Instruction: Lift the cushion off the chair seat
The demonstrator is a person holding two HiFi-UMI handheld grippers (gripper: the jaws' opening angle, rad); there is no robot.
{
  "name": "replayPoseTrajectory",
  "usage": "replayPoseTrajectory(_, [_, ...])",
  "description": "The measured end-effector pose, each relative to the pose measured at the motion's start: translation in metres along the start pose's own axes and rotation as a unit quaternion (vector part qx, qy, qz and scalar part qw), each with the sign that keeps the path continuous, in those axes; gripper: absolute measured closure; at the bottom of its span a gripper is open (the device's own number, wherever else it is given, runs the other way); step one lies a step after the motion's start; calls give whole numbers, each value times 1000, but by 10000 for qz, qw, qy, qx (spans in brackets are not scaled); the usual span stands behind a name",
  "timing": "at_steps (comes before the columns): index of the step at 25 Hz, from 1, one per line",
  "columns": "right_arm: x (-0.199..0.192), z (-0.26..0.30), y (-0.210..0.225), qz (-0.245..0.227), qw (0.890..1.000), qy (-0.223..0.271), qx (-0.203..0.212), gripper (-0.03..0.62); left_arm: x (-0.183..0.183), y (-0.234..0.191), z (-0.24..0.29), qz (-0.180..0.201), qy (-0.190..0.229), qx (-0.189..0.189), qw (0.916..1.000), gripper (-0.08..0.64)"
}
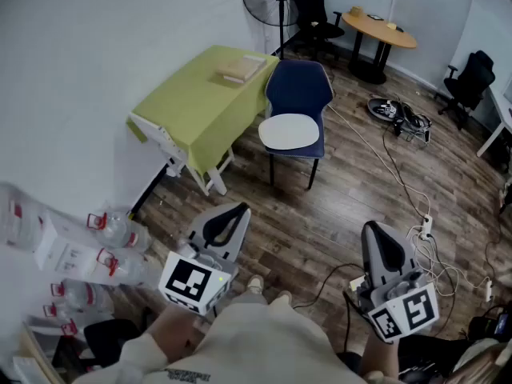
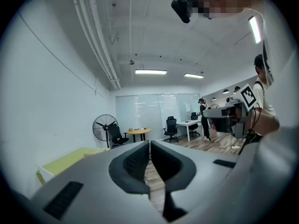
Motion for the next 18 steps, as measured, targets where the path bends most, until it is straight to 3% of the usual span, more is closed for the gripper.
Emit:
replayPoseTrajectory(3, [-1,-4,5,5,9998,26,-175,571,-4,2,3,-169,101,-50,9998,531])
replayPoseTrajectory(13, [-3,-10,13,47,9998,89,-182,571,-5,11,14,-127,79,-87,9999,531])
replayPoseTrajectory(18, [1,-19,15,175,9992,334,90,571,2,13,12,-247,682,156,9972,528])
Point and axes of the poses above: the fingertips, and each gripper's own axes: z forward along the fingers, y to its right, x out of its top, the point moved 7 cm from there along -z, backward along the fingers, and after that the axes turned 10 degrees about y, right-handed, at the moved point
